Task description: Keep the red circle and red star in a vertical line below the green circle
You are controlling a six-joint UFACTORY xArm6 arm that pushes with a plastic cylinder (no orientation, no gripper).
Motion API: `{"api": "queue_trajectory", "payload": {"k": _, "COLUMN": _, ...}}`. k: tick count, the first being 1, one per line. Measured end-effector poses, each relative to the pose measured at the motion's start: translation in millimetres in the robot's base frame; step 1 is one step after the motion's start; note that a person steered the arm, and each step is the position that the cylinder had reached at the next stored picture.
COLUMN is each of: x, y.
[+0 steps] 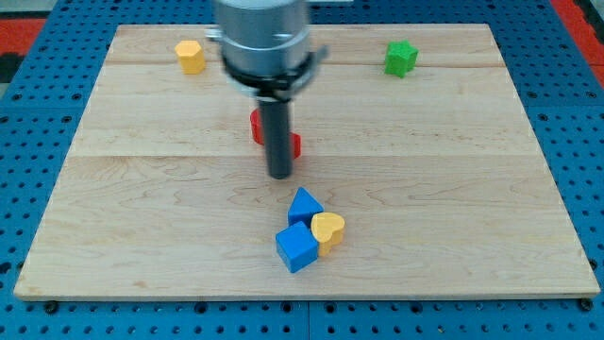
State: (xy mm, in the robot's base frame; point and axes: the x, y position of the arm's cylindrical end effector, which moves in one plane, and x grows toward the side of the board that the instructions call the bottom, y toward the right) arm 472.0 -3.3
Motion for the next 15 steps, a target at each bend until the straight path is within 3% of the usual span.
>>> {"api": "queue_trajectory", "payload": {"k": 2, "x": 0.5, "y": 39.4}}
{"api": "queue_trajectory", "payload": {"k": 9, "x": -28.6, "y": -63.0}}
{"api": "queue_trajectory", "payload": {"k": 11, "x": -76.4, "y": -85.2}}
{"api": "queue_trajectory", "payload": {"k": 13, "x": -105.8, "y": -41.9}}
{"api": "queue_trajectory", "payload": {"k": 15, "x": -116.2, "y": -41.8}}
